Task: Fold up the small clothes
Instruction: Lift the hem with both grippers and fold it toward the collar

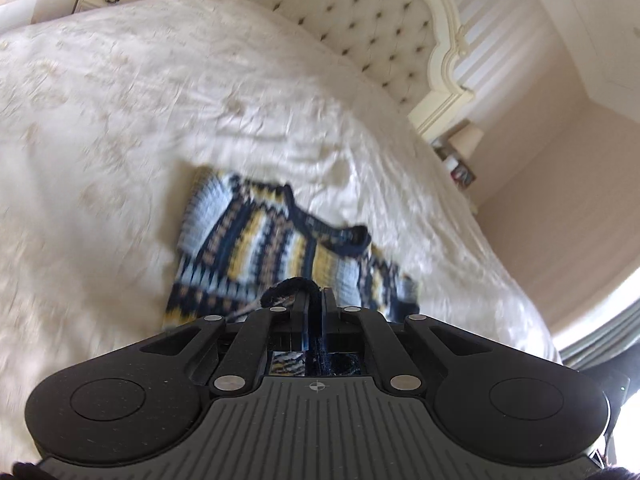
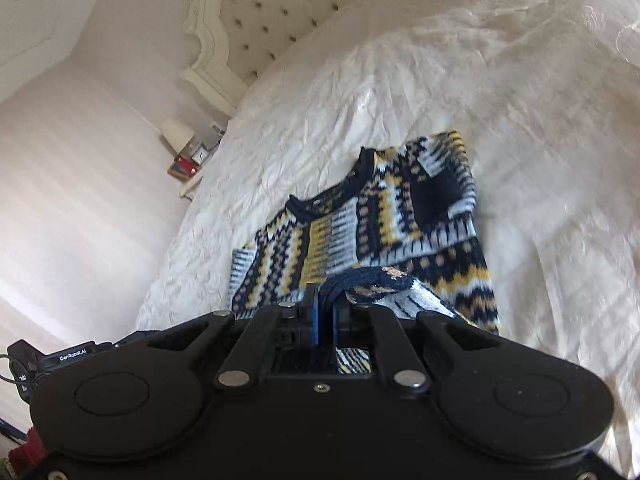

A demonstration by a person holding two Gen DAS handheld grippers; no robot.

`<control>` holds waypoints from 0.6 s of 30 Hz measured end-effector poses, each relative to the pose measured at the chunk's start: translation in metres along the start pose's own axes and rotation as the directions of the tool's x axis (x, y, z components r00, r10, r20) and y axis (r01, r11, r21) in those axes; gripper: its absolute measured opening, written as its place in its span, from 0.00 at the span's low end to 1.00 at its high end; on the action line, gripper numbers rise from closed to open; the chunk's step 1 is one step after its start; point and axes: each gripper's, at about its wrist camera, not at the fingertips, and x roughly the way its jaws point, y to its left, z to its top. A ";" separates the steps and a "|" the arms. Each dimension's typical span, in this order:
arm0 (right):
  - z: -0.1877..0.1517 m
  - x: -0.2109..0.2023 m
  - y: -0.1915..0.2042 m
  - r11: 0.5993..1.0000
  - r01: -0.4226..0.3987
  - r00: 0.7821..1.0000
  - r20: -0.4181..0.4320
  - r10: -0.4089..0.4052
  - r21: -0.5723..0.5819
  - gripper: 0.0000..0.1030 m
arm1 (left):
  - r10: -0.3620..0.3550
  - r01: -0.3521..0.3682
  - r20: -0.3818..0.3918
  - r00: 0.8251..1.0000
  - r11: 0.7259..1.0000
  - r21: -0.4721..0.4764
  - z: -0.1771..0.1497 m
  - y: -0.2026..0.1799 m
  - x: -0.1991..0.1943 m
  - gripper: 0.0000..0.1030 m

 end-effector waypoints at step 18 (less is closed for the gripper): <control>0.116 0.140 0.004 0.990 0.131 0.991 0.013 -0.130 -0.059 0.13 | 0.044 -0.043 -0.003 0.999 0.999 0.032 0.097 0.018 0.130 0.05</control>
